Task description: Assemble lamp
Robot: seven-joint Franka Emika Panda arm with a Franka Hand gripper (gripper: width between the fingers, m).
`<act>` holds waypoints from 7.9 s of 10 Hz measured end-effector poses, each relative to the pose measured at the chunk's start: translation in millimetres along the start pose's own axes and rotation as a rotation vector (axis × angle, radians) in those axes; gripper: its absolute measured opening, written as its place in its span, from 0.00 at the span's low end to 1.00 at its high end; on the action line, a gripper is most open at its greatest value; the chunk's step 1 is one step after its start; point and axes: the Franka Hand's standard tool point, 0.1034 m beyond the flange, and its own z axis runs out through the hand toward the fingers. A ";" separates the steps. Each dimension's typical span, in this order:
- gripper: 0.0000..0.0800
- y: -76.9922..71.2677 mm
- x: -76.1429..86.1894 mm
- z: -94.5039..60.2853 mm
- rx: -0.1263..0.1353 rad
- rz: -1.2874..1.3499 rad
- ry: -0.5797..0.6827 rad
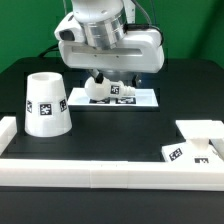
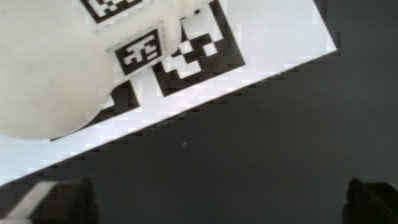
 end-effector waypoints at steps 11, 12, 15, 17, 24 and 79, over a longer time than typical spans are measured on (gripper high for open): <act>0.87 26.5 -33.1 -2.9 0.024 0.062 -0.014; 0.87 26.5 -33.2 -2.5 0.023 0.062 -0.014; 0.87 27.3 -33.9 -1.7 0.023 0.069 -0.015; 0.87 42.3 -45.2 6.4 0.025 0.187 -0.038; 0.87 59.5 -48.4 12.2 0.040 0.257 -0.061; 0.72 -3.3 -34.3 -10.5 0.259 0.681 -0.461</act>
Offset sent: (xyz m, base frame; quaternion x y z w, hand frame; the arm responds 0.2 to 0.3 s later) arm -0.0157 -0.0011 0.0014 -0.0104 0.0019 0.0163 0.9998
